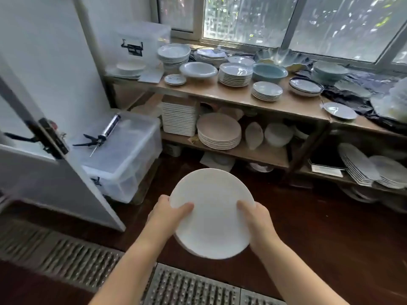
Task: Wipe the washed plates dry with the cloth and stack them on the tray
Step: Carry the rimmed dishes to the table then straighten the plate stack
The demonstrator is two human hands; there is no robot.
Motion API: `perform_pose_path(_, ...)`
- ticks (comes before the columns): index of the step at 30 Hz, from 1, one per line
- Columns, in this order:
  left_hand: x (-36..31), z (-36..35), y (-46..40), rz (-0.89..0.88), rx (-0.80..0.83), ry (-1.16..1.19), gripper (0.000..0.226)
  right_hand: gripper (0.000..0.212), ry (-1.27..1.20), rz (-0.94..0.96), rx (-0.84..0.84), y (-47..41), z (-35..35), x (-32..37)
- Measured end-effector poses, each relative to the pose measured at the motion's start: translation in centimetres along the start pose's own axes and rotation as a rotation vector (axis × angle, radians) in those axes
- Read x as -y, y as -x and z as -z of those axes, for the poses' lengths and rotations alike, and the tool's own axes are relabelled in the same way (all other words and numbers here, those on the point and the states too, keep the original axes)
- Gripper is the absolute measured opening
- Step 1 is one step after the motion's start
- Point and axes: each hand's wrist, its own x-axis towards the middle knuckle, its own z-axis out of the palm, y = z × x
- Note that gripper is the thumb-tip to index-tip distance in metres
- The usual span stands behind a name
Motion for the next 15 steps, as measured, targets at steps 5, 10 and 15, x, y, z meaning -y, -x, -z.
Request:
perform_pose_path(5,-5.8,-6.2,-7.5,-0.04,0.09,-0.076,0.069,0.012,-0.054,0.013,-0.078,-8.2,3.8,3.3)
perform_pose_path(10,-11.3,-13.1,-15.8,-0.057,0.153,-0.12,0.071,0.013,-0.105,0.011,-0.091,-17.9,7.6,6.8)
perform_pose_path(15,-17.8,-20.0,-23.7,-0.024,0.118,-0.108,0.05,0.016,-0.115,0.001,-0.083,-27.9,11.6,12.5)
